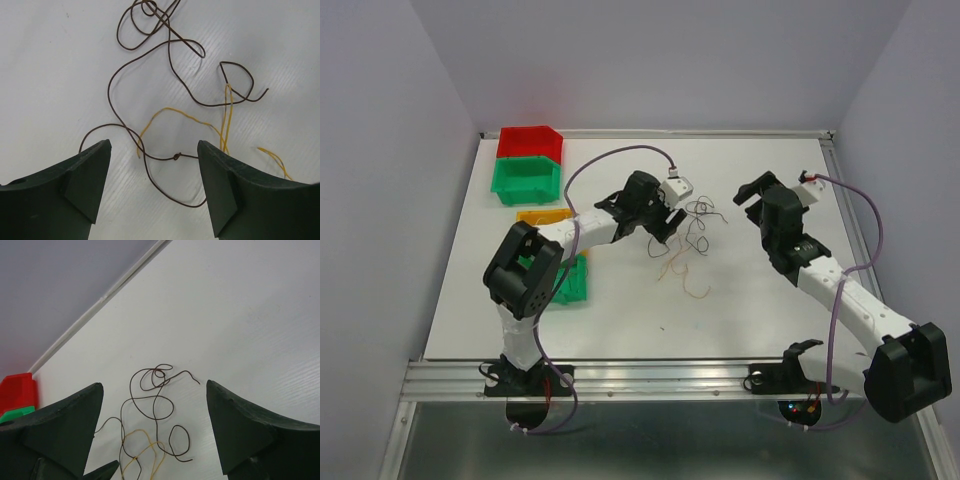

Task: Untangle the cables

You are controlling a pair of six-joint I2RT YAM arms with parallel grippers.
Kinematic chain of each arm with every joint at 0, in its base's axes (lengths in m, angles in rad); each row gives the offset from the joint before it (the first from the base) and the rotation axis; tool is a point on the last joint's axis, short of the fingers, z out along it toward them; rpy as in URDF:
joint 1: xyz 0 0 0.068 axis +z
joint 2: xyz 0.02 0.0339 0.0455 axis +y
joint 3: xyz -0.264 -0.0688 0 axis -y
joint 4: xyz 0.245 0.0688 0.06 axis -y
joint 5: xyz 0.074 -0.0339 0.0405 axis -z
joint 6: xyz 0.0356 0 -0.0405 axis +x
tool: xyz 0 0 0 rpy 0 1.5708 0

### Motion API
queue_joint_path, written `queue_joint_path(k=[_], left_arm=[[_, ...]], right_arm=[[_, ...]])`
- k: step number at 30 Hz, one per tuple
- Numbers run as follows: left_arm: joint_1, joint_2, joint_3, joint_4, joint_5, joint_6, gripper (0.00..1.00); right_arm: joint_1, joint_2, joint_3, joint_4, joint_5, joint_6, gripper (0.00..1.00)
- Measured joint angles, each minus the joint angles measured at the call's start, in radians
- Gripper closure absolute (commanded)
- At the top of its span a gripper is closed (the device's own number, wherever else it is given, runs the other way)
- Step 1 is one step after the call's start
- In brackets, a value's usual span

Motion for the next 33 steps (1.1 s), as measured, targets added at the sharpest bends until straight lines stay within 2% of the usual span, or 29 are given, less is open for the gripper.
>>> queue_joint_path(k=[9,13,23,26,33], left_arm=[[0.027,-0.162,-0.107,0.093,-0.069,-0.045,0.14],[0.031,-0.226,-0.140,0.122,-0.026,-0.046,0.14],[-0.036,-0.198,-0.143,0.118,0.053,-0.013,0.16],[-0.058,-0.173,-0.143,0.113,0.054,-0.005,0.21],[-0.075,-0.066,-0.128,0.073,0.039,0.008,0.44]], right_arm=[[0.000,0.003,-0.011,0.008,-0.010,0.000,0.12],[0.000,0.003,-0.011,0.017,-0.015,-0.001,0.12],[0.000,0.003,-0.011,0.020,-0.028,-0.002,0.12],[0.000,0.003,-0.011,0.022,-0.030,-0.002,0.12],[0.000,0.003,-0.011,0.025,-0.030,-0.002,0.12]])
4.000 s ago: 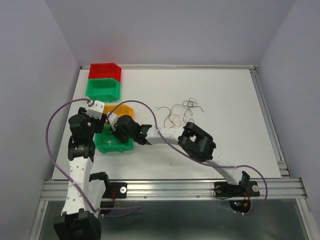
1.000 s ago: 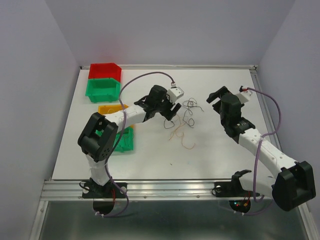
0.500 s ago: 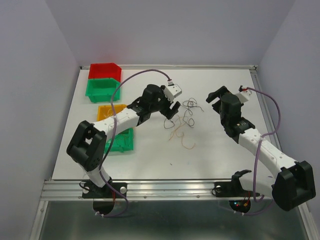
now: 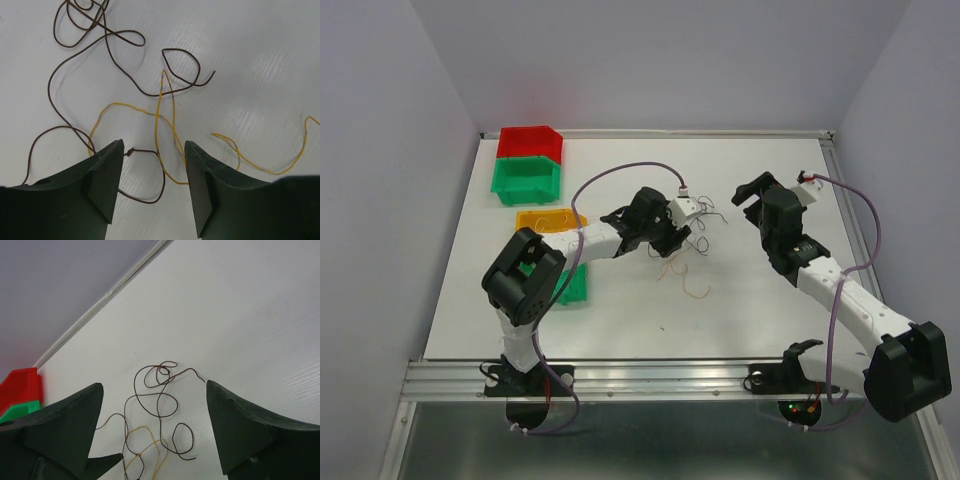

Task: Untangle the cables

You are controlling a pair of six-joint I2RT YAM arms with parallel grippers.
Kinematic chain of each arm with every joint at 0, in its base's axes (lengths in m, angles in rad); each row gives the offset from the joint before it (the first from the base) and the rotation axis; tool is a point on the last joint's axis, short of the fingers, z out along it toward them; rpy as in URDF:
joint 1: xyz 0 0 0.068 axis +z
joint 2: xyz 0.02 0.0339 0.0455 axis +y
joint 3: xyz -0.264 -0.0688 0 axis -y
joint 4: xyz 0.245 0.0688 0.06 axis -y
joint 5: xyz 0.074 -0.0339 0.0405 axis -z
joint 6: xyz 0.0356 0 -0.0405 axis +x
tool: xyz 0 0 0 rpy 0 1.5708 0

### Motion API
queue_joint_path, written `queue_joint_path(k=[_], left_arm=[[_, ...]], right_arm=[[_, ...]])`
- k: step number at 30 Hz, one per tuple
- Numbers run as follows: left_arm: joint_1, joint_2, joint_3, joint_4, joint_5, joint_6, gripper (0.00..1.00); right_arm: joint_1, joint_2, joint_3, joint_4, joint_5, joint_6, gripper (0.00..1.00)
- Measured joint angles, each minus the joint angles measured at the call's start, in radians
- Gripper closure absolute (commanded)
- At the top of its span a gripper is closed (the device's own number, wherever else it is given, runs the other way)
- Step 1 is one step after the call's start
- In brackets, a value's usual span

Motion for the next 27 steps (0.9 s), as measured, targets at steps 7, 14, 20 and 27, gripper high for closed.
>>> queue_joint_path(k=[7,14,20,27], left_arm=[[-0.002,0.066,0.040,-0.048,-0.027,0.016,1.00],[-0.002,-0.017,0.025,-0.062,0.002,0.042,1.00],[-0.002,-0.266,-0.022,-0.068,0.103,0.080,1.00],[-0.002,-0.538,-0.057,-0.067,0.200,0.107,1.00]], right_arm=[[0.000,0.000,-0.001,0.001,0.000,0.000,0.12],[0.000,0.006,-0.005,0.019,-0.027,-0.005,0.13],[0.000,0.065,-0.028,0.093,-0.151,-0.057,0.15],[0.000,0.132,-0.066,0.242,-0.364,-0.111,0.17]])
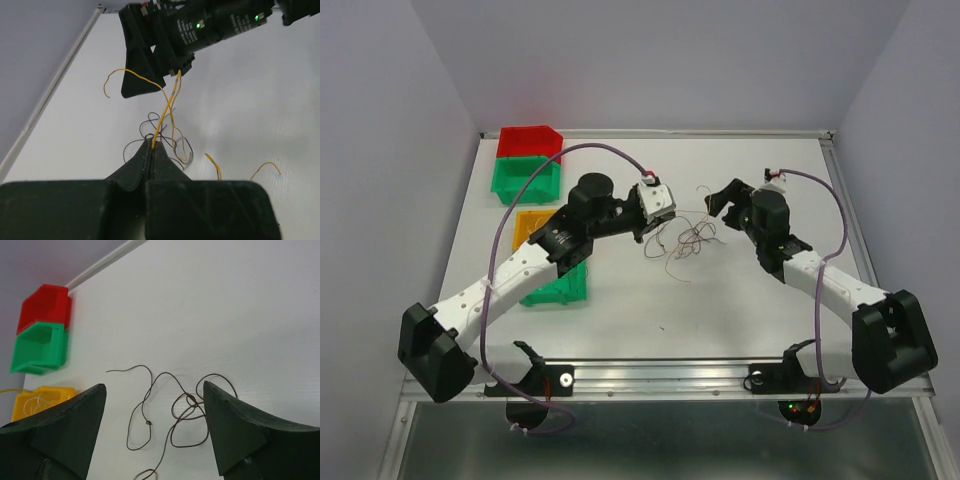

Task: Untangle the cables

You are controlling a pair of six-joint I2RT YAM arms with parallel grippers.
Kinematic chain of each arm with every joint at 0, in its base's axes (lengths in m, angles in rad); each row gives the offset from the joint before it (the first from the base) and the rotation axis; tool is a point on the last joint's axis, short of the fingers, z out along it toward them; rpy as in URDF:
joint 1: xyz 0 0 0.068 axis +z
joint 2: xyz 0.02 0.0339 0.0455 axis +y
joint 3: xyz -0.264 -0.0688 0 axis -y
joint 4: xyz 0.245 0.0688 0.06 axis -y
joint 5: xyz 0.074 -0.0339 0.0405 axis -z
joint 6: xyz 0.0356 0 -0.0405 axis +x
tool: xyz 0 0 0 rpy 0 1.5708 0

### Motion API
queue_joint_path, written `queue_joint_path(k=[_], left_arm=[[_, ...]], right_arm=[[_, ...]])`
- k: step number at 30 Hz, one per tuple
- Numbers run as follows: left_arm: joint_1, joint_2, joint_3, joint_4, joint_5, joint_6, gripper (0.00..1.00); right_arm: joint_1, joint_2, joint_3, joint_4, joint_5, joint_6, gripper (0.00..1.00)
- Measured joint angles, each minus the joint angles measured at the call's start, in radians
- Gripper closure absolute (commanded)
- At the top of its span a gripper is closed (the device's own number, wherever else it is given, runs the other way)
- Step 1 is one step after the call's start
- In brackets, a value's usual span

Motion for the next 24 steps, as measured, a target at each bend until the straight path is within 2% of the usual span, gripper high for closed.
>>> queue_joint_path(k=[8,12,15,18,24], left_arm=[[0.000,-0.090,-0.002,0.000,-0.023,-0.002,1.00],[0.001,-0.111,0.000,0.006,-0.152,-0.012,1.00],[0.024,-0.112,0.021,0.014,-0.270,-0.017,1.00],[0.126,-0.092,0.073,0.033,-0.338,-0.033,1.00],[0.432,0.076,0.237,0.072,-0.331,-0.056,1.00]], right_arm=[[0.000,0.253,0.002,0.120,-0.234,0.007,0.17],[0.000,0.359,0.005,0.123,-0.290,0.035,0.18],[0.000,0.364,0.005,0.122,-0.296,0.044,0.18],[0.000,0.333,0.005,0.125,-0.290,0.045,0.18],[0.000,0.249,0.005,0.141,-0.264,0.045,0.18]])
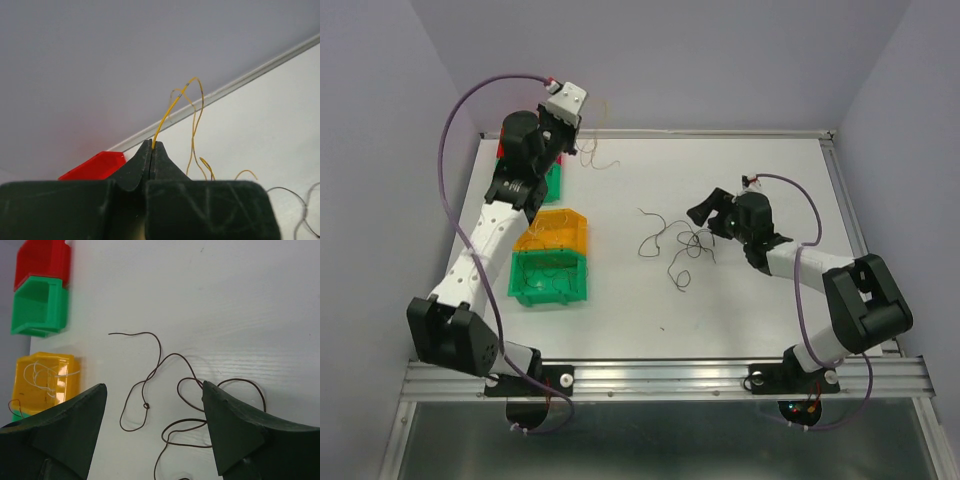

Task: Untangle the cables

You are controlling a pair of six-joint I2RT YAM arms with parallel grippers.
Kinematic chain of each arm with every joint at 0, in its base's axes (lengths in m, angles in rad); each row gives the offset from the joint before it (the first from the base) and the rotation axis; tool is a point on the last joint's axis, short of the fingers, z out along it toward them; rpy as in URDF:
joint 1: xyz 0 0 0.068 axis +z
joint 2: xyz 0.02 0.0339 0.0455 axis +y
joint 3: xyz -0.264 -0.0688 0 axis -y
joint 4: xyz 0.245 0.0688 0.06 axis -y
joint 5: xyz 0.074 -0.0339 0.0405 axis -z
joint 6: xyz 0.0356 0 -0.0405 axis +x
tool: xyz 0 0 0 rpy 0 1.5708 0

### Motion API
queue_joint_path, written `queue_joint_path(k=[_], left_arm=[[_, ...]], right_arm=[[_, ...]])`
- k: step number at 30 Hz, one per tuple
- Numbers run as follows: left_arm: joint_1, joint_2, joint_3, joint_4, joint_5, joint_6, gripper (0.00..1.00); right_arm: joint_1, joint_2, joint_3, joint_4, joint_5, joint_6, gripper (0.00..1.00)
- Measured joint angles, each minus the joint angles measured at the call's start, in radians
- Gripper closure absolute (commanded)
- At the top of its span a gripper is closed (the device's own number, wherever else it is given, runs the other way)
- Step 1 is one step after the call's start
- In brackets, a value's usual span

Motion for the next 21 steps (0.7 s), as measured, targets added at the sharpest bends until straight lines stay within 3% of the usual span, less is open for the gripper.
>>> queue_joint_path(k=[6,10,15,21], left_arm=[[0.180,0.293,0.195,0.018,0.021,0.004,1.00],[0.294,0.441,0.235,0.026,0.094,0.012,1.00],[0.399,0.562,0.270,0.034,0.131,0.072,1.00],[0.443,0.593,0.274,0.035,0.203,0.178,1.00]], right_arm=[[0.000,-0.017,0.000,0.006,0.012,0.000,0.18],[0.000,-0.019,-0.001,0.006,0.014,0.000,0.18],[0.000,-0.023,-0.001,0.006,0.014,0.000,0.18],[0.000,-0.026,-0.001,0.006,0.014,0.000,0.18]])
